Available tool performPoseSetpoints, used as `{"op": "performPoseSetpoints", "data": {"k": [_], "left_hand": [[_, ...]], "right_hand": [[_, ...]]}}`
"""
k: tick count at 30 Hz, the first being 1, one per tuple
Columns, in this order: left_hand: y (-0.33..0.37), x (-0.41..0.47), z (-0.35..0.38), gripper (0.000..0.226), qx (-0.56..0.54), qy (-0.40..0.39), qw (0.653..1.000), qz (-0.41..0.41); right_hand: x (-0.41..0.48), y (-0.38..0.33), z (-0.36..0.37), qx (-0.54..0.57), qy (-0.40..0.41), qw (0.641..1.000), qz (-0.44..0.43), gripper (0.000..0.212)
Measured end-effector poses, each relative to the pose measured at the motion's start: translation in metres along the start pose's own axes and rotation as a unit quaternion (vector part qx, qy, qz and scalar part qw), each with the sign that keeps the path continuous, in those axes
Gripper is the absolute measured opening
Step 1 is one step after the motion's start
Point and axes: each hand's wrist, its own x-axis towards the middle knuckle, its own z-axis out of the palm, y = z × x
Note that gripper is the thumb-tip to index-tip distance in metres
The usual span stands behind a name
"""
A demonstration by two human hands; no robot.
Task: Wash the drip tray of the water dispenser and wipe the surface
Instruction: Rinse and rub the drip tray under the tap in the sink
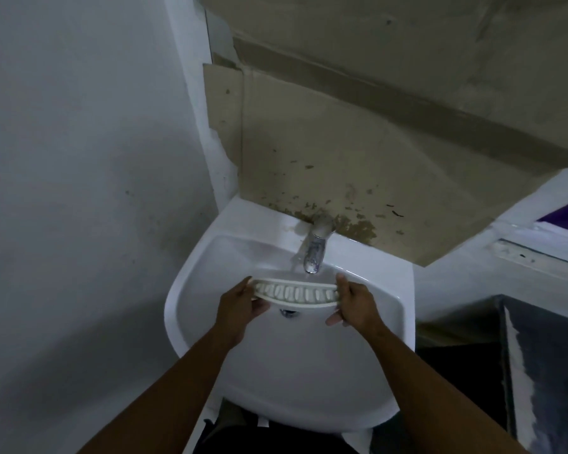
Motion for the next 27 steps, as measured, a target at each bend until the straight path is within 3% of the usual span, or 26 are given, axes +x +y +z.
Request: {"op": "performPoseSetpoints", "data": {"k": [6,13,18,27], "left_hand": [[0.0,0.003,0.034,0.019,0.153,-0.086,0.984,-0.002],[-0.012,0.004,0.067,0.012,0.06,-0.118,0.99,-0.047],[-0.014,0.008,0.084,0.01,0.029,-0.043,0.998,-0.044],[-0.014,0.026,0.074,0.027,0.043,0.065,0.995,-0.062]], "right_hand": [[-0.014,0.007,-0.04,0.049,0.047,0.998,-0.017,0.048],[-0.028,0.009,-0.071,0.043,0.071,0.995,-0.051,0.044],[-0.042,0.006,-0.079,0.083,0.052,0.994,-0.041,0.038],[-0.041,0.003,-0.058,0.122,0.061,0.99,-0.018,0.034]]}}
